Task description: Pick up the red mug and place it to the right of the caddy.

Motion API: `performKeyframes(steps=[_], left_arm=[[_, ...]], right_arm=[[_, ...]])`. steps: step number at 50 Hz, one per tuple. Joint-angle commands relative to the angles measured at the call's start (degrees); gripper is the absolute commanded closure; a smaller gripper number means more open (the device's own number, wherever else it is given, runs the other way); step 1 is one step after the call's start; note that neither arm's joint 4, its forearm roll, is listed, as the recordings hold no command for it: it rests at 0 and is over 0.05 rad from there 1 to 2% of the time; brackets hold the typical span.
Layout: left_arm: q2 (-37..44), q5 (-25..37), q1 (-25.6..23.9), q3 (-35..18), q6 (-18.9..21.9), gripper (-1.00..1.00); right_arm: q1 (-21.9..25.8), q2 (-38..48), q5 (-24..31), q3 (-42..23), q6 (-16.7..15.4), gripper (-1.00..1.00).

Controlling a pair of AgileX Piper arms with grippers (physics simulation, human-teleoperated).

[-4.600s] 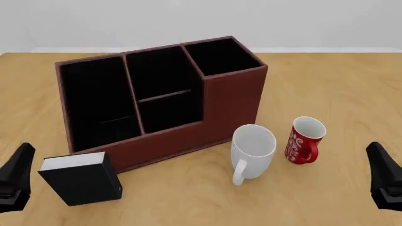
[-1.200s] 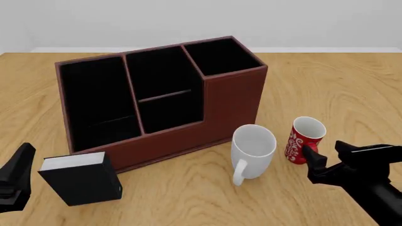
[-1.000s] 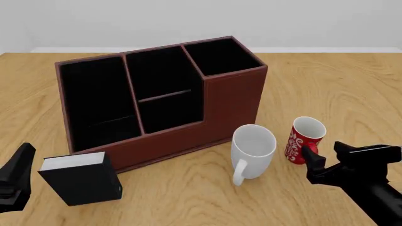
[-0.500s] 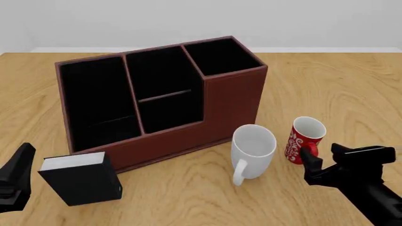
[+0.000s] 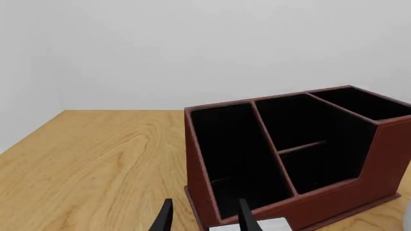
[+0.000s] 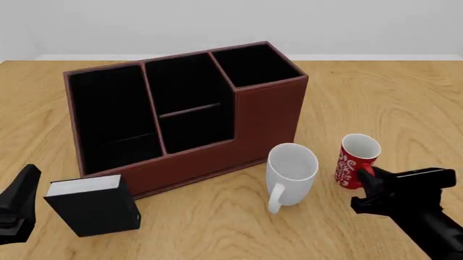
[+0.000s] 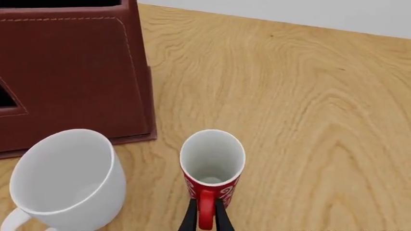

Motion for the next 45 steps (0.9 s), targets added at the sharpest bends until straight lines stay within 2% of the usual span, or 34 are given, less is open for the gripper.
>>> performKeyframes(steps=[1,7,14,18,19,21,26,34,45], left_arm=[[0.00,0.00,0.00,0.00,0.00,-1.00],[0.00,0.00,0.00,0.00,0.00,-1.00],[0.00,0.00,0.00,0.00,0.00,-1.00],[0.00,0.00,0.00,0.00,0.00,-1.00],[0.00,0.00,0.00,0.00,0.00,-1.00],[0.00,0.00,0.00,0.00,0.00,-1.00],[0.00,0.00,0.00,0.00,0.00,-1.00],[0.00,0.00,0.00,0.00,0.00,-1.00],[0.00,0.00,0.00,0.00,0.00,-1.00]], right_arm=[[-0.57,-4.55,3.64,-0.05,-0.33,1.00],[-0.73,-11.96,9.36,-0.26,-1.30,1.00],[-1.27,-22.52,19.77,-3.08,-2.91,1.00],[-1.02,-23.55,22.27,-5.46,-3.38,1.00],[-1.16,-24.72,23.55,-6.38,-4.42,1.00],[-0.60,-26.05,26.54,-8.95,-4.44,1.00],[-0.32,-24.02,26.35,-12.26,-5.35,1.00],[0.36,-12.71,21.67,-18.17,-3.95,1.00],[1.40,-3.84,20.00,-24.85,-3.71,1.00]])
